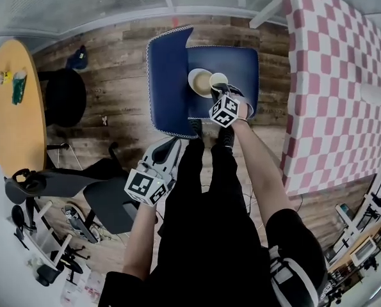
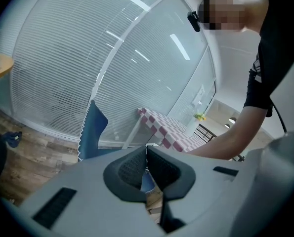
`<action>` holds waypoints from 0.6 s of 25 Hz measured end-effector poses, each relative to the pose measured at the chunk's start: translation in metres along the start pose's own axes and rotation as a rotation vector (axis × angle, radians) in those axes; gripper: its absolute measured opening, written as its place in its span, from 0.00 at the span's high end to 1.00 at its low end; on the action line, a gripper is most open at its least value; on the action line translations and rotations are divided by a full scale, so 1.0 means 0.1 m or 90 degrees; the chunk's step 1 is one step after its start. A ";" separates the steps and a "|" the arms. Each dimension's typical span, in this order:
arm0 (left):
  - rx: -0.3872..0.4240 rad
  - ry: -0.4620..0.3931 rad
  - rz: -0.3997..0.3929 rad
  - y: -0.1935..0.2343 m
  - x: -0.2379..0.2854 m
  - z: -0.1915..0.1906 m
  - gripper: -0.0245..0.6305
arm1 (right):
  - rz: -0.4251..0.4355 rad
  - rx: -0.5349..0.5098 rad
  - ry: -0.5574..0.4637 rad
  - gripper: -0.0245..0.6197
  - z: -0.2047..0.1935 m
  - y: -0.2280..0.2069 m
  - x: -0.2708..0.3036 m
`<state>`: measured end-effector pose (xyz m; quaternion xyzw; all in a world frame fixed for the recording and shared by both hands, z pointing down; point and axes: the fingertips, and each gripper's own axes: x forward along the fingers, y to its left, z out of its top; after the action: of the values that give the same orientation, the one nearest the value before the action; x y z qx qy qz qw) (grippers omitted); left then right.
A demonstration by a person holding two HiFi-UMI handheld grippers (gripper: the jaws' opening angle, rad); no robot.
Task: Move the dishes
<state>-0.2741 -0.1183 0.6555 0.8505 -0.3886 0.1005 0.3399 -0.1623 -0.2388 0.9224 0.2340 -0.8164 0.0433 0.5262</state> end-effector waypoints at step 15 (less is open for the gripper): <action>0.044 0.014 -0.038 -0.40 -0.05 0.29 0.93 | -0.046 0.024 0.019 0.90 -0.09 -0.18 -0.79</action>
<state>-0.2506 -0.1158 0.6117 0.8717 -0.3556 0.1130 0.3178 -0.1210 -0.2251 0.8536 0.2726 -0.7985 0.0434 0.5350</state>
